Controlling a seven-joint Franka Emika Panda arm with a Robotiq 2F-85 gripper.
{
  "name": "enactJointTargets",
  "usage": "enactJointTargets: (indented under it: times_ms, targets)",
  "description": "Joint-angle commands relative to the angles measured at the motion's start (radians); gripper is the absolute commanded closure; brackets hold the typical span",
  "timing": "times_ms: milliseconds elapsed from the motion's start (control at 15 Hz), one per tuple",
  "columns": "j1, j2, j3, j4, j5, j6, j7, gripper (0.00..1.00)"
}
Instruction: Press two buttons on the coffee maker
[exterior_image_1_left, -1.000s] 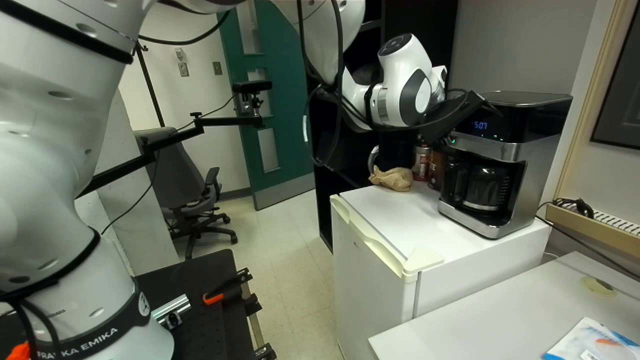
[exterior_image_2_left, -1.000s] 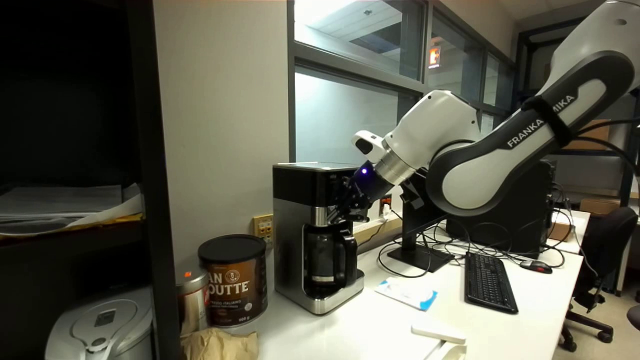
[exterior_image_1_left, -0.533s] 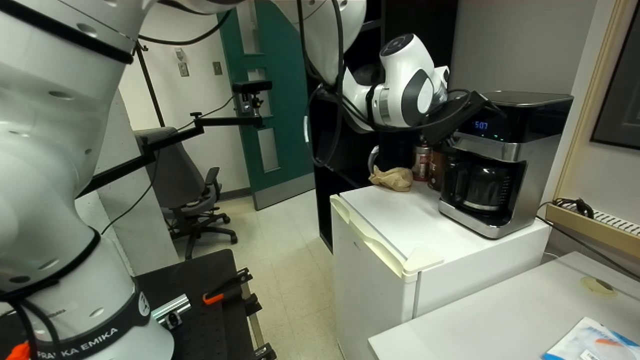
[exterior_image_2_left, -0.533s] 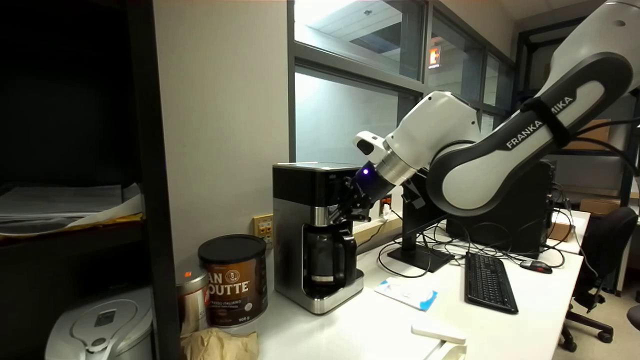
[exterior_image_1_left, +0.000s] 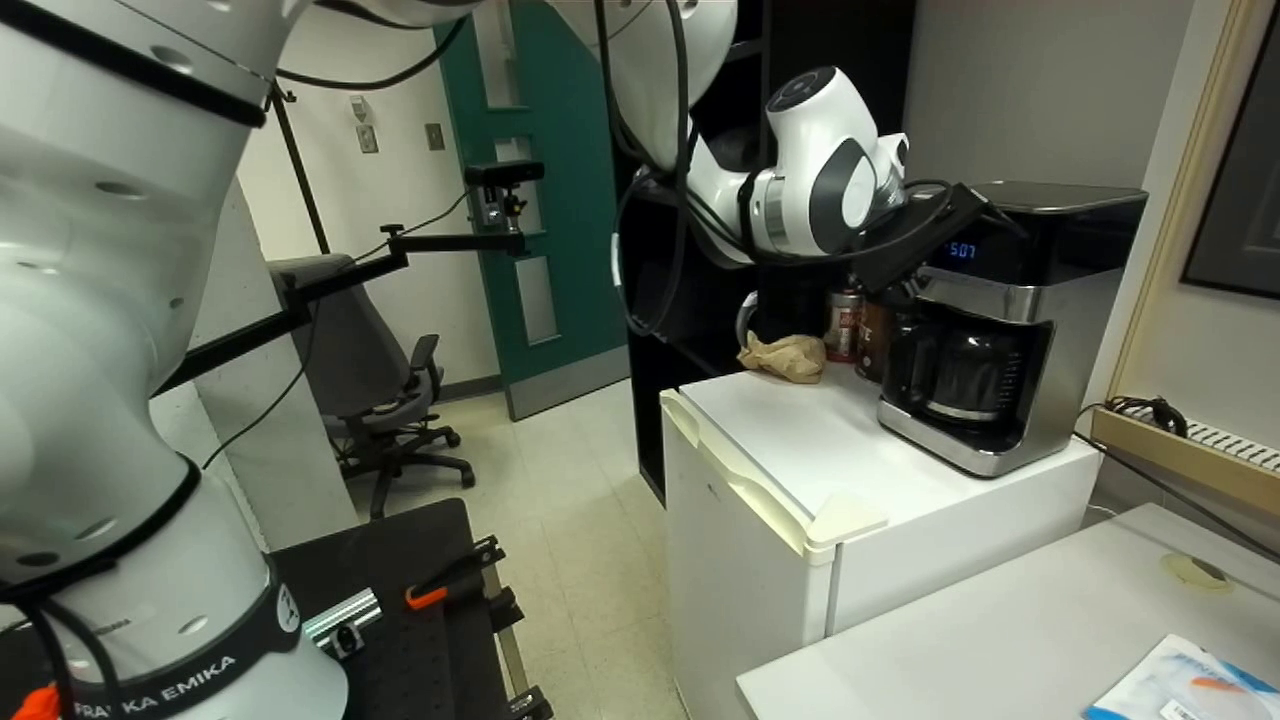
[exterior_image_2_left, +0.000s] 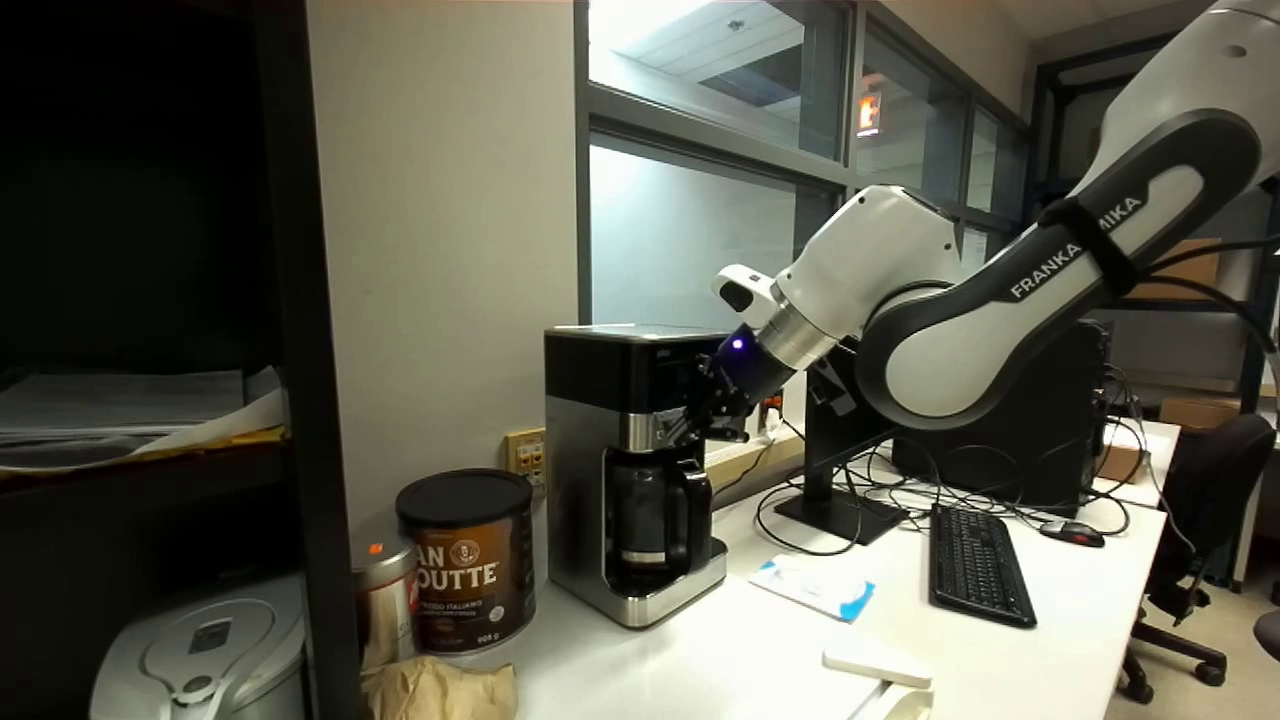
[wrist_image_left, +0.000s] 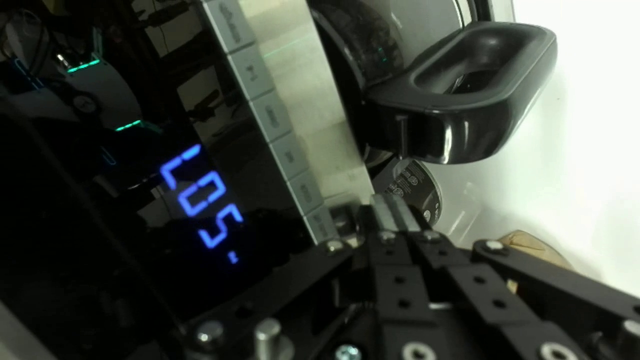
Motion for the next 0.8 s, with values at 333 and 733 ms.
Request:
enactJointTargets:
  times_ms: [333,733]
  targets:
    - [-0.136,-0.164,0.138,-0.189,0.042,-0.156,-0.066,1.00]
    - [-0.318,-0.273,0.346,-0.334,0.181,-0.208,-0.170,1.00]
